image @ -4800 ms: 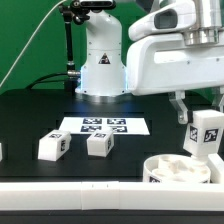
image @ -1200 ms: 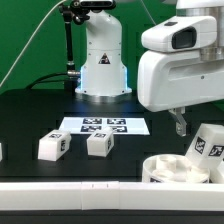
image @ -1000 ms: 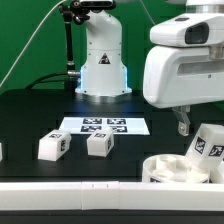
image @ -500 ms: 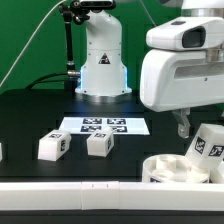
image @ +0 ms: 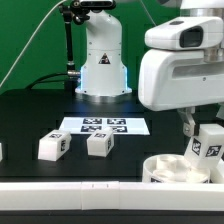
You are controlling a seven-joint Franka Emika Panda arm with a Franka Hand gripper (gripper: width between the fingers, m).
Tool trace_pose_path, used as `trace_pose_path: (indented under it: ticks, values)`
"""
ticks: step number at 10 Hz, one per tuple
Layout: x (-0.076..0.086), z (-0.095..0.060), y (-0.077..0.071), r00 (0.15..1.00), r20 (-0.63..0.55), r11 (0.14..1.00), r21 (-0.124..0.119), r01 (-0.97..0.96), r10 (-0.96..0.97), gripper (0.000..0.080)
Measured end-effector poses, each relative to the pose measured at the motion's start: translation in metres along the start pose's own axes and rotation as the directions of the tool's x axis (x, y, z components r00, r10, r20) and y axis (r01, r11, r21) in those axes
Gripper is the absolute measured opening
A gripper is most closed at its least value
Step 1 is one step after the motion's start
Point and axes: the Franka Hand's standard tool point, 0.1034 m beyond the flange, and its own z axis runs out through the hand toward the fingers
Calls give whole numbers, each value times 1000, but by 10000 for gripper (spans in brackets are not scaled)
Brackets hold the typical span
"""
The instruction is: Assemble stool
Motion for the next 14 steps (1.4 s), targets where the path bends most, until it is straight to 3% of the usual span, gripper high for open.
trace_pose_path:
  ticks: [2, 5, 11, 13, 14]
  values:
    - [-4, 2, 2, 988, -72, 990, 37, -137, 139, 340]
    - [3, 2, -6, 910, -145, 921, 87, -379, 388, 340]
    - [5, 1, 1, 690, -132, 703, 142, -697, 711, 340]
    - [1, 1, 3, 521, -99, 530, 191, -826, 848, 341]
    - [-2, 1, -1, 387, -75, 394, 215, -894, 919, 341]
